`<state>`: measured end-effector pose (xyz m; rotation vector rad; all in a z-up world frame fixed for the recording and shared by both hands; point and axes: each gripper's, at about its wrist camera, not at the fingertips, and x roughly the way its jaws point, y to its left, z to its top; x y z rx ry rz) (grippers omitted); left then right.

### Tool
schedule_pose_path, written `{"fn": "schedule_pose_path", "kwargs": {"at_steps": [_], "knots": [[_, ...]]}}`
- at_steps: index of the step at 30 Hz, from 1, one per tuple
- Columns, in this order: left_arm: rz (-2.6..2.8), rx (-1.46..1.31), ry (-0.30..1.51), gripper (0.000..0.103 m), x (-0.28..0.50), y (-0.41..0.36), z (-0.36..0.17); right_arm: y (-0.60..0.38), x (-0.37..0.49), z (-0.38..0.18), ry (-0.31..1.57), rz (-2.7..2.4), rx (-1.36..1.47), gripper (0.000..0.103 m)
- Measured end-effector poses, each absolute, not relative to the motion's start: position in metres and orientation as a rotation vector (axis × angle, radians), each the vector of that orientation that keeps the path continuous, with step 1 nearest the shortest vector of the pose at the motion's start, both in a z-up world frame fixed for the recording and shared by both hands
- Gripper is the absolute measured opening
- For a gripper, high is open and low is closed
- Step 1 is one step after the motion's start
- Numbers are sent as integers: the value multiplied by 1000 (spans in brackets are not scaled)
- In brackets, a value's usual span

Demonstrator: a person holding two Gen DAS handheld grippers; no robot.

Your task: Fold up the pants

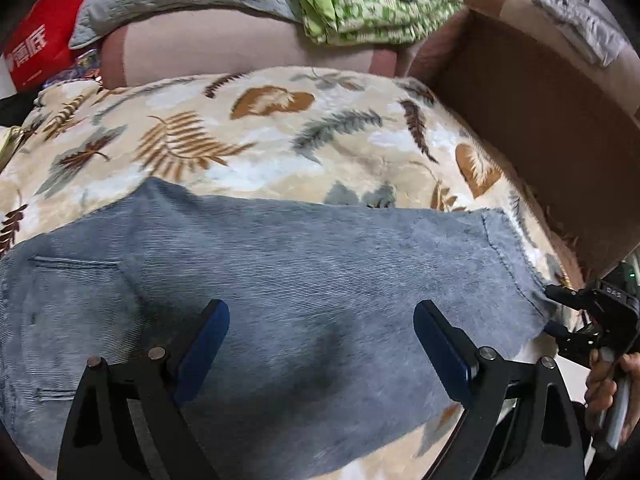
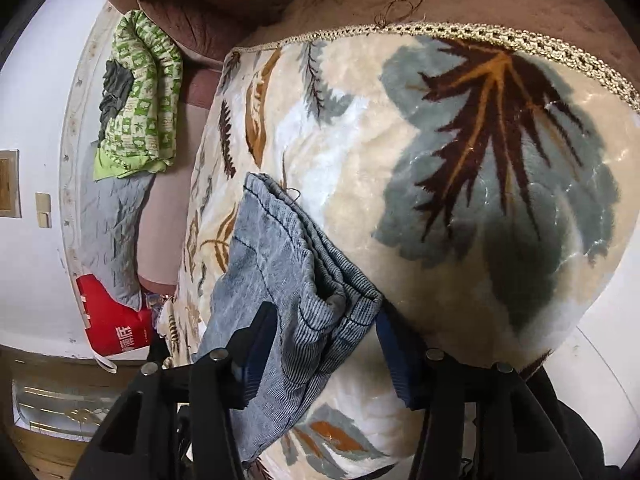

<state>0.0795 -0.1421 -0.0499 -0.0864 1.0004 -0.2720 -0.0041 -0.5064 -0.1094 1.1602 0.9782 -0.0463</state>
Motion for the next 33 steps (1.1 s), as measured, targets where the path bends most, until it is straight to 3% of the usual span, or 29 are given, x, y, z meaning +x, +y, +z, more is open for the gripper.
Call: {"fn": "schedule_pose_path", "kwargs": {"at_steps": [7,11,13,19,20,22,24,33], "knots": [[-246,-52,1019,94,94,-174,-62,-503,5,-109,997,-50,1117,52],[-197,63,1129,94,105,-187,-94,-503,5,-107,1000,-50,1118,54],[-197,132,1084,96,101,-193,-97,-503,6,-108,995,-50,1137,58],[-198,111,1016,95,90,-186,-74,-502,13,-108,1020,-67,1114,58],[-193,144,1030,95,91,-189,-79,-502,14,-107,1024,-70,1106,56],[-203,181,1108,97,96,-194,-99,-499,16,-105,1046,-109,1042,37],[-198,172,1064,102,95,-191,-102,-498,17,-105,1055,-119,1020,32],[-212,145,1070,102,98,-187,-104,-477,27,-66,1019,-129,835,25]]}}
